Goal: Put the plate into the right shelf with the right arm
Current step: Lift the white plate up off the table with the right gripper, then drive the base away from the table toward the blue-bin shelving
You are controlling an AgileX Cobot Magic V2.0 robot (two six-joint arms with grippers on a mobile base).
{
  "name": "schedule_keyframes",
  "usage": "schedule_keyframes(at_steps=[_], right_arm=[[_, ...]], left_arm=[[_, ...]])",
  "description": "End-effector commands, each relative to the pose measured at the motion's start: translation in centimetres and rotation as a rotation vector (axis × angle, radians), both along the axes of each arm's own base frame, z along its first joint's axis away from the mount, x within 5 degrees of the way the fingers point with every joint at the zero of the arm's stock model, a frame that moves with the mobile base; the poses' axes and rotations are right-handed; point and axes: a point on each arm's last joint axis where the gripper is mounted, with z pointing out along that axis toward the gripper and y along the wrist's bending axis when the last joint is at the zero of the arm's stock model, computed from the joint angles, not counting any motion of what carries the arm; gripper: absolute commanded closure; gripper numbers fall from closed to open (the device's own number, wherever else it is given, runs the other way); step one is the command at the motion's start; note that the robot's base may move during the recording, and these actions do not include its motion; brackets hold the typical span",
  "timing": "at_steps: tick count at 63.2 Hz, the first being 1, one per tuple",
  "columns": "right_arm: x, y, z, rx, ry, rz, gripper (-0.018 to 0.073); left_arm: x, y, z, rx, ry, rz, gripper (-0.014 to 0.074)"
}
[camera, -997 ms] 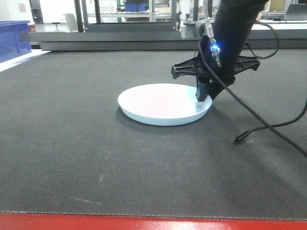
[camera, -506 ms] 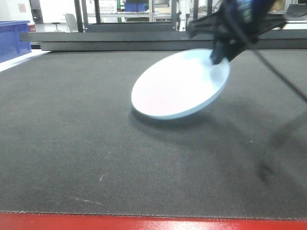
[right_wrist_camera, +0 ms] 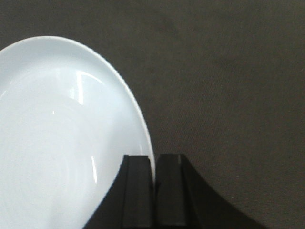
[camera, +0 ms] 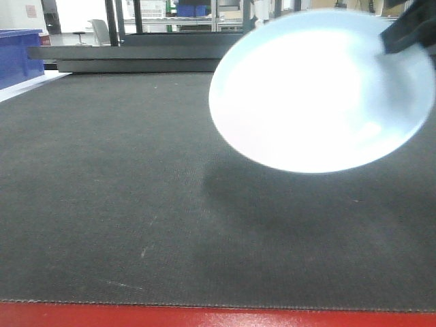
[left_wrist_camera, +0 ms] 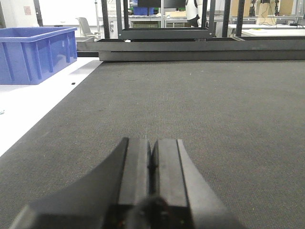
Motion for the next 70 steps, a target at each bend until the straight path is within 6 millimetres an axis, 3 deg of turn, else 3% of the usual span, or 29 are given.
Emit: schedule_keyframes(at_steps=[1, 27, 43, 50, 70], right_arm=[[-2.2, -0.7, 2.8, 0.050, -0.213, 0.037, 0.0508], [-12.1, -4.7, 7.7, 0.156, -0.643, 0.039, 0.0508], [-16.8, -6.6, 8.9, 0.231, -0.837, 0.035, 0.0508], [-17.6, -6.9, 9.0, 0.245, -0.873, 0.035, 0.0508], [-17.6, -6.9, 9.0, 0.245, -0.874, 0.035, 0.0508]], left_arm=[[-0.1, 0.1, 0.5, -0.012, -0.085, 0.010, 0.0643], [-0.1, 0.1, 0.5, -0.012, -0.085, 0.010, 0.0643], [-0.1, 0.1, 0.5, -0.012, -0.085, 0.010, 0.0643], [-0.1, 0.1, 0.5, -0.012, -0.085, 0.010, 0.0643], [-0.1, 0.1, 0.5, -0.012, -0.085, 0.010, 0.0643]])
